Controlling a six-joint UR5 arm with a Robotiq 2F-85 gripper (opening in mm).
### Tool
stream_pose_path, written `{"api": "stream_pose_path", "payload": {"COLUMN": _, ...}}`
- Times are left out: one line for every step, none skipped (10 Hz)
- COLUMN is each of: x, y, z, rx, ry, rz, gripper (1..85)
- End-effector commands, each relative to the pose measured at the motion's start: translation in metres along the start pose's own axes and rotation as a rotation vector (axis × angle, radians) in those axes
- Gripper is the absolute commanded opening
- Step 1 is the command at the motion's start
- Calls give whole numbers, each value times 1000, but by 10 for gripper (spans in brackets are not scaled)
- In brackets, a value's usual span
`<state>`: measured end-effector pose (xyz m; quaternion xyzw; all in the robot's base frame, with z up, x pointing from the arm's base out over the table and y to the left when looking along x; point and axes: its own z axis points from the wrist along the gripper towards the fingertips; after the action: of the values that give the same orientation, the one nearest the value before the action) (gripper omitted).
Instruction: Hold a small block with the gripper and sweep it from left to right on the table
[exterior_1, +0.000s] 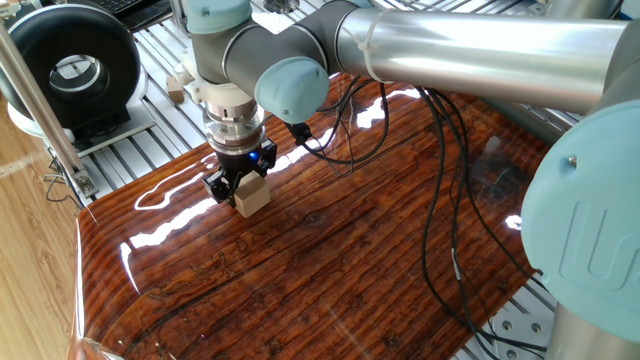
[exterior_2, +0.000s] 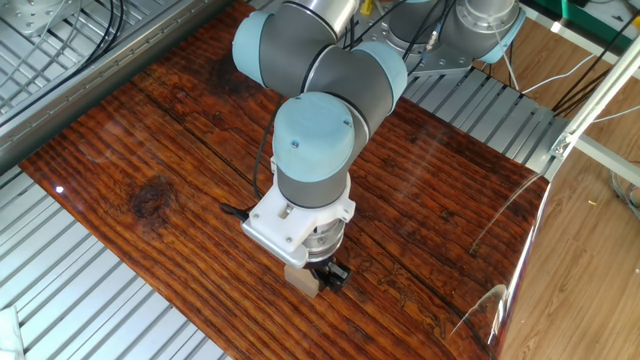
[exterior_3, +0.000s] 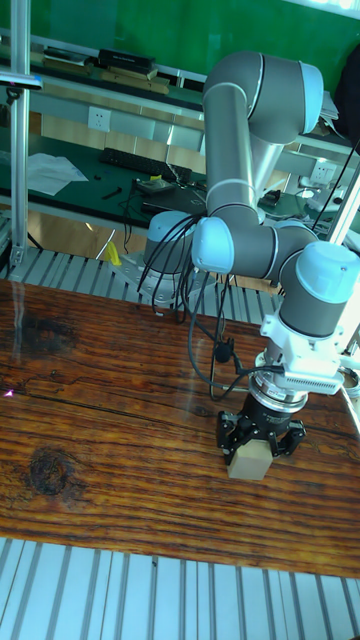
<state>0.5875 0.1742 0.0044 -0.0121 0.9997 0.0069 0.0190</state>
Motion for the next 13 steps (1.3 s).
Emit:
{"api": "stream_pose_path", "payload": {"x": 0, "y": 2, "z": -3, "rx": -11, "ry": 4, "rz": 8, "gripper": 10}}
{"api": "stream_pose_path", "payload": {"x": -1, "y": 2, "z": -2, "rx": -11, "ry": 4, "rz": 10, "gripper": 10}}
{"api": "stream_pose_path", "payload": {"x": 0, "y": 2, "z": -1, "rx": -8, "ry": 5, "rz": 11, "gripper": 10}}
{"api": "stream_pose_path", "payload": {"x": 0, "y": 2, "z": -2, "rx": -8, "ry": 5, "rz": 11, "gripper": 10}}
{"api": "stream_pose_path", "payload": {"x": 0, "y": 3, "z": -2, "rx": -10, "ry": 4, "rz": 11, "gripper": 10}}
{"api": "stream_pose_path", "payload": {"x": 0, "y": 3, "z": -1, "rx": -10, "ry": 4, "rz": 11, "gripper": 10}}
{"api": "stream_pose_path", "payload": {"x": -1, "y": 3, "z": -1, "rx": -10, "ry": 3, "rz": 13, "gripper": 10}}
{"api": "stream_pose_path", "payload": {"x": -1, "y": 4, "z": 0, "rx": -10, "ry": 3, "rz": 15, "gripper": 10}}
{"api": "stream_pose_path", "payload": {"x": 0, "y": 4, "z": 0, "rx": -11, "ry": 3, "rz": 15, "gripper": 10}}
{"api": "stream_pose_path", "payload": {"x": 0, "y": 4, "z": 0, "rx": -10, "ry": 3, "rz": 15, "gripper": 10}}
{"api": "stream_pose_path", "payload": {"x": 0, "y": 4, "z": 0, "rx": -10, "ry": 3, "rz": 15, "gripper": 10}}
{"api": "stream_pose_path", "payload": {"x": -1, "y": 4, "z": 0, "rx": -10, "ry": 1, "rz": 15, "gripper": 10}}
{"api": "stream_pose_path", "payload": {"x": 0, "y": 4, "z": -1, "rx": -11, "ry": 1, "rz": 13, "gripper": 10}}
